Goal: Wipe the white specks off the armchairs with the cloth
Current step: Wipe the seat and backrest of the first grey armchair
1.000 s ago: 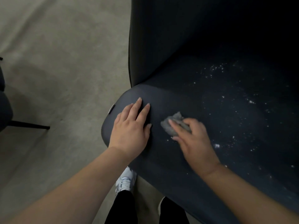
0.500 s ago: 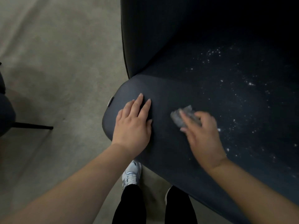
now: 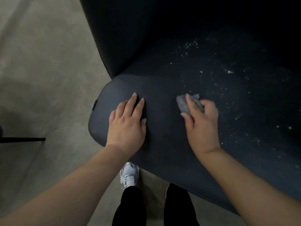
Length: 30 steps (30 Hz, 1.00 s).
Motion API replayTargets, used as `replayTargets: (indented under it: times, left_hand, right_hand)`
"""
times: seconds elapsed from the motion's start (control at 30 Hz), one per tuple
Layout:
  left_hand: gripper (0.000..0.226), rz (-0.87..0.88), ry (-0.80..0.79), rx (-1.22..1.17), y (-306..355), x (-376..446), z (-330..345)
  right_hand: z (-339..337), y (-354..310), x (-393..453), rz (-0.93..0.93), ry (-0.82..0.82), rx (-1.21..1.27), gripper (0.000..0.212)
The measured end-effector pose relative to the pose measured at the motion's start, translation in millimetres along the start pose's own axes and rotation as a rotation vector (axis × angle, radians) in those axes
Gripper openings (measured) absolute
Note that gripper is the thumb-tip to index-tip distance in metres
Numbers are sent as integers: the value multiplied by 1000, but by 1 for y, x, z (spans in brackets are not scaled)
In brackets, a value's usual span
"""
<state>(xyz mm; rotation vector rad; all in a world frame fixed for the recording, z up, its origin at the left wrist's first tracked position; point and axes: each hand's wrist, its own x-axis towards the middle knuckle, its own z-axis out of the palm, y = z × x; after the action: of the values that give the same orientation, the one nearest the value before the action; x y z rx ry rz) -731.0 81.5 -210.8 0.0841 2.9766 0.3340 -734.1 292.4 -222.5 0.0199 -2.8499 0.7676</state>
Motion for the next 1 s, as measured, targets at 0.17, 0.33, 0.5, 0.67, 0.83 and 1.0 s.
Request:
replayTargets:
  times: [0.17,0.33,0.5,0.67,0.83,1.0]
  left_hand:
    - [56,17,-26,4,10,5,1]
    - [56,26,-33,-2,19,7,0]
    - [56,30,-43,-22,32,17,0]
    - [57,34,-51,-28,37,27,-3]
    - [57,35,-68,-21,35,37,-4]
    - [57,17,-57,-34,39,41,-4]
  right_hand:
    - [0,-15,-46,-154,-133,26,60]
    - [-23,30,-40,-158,-58,-50,59]
    - [-14,23,-5,-7,20,-26,55]
    - [-23,34,-32,-194,-65,-47,54]
    - [-21,51,19,58,63,-48,50]
    - [9,10,58,-286,-81,-15,47]
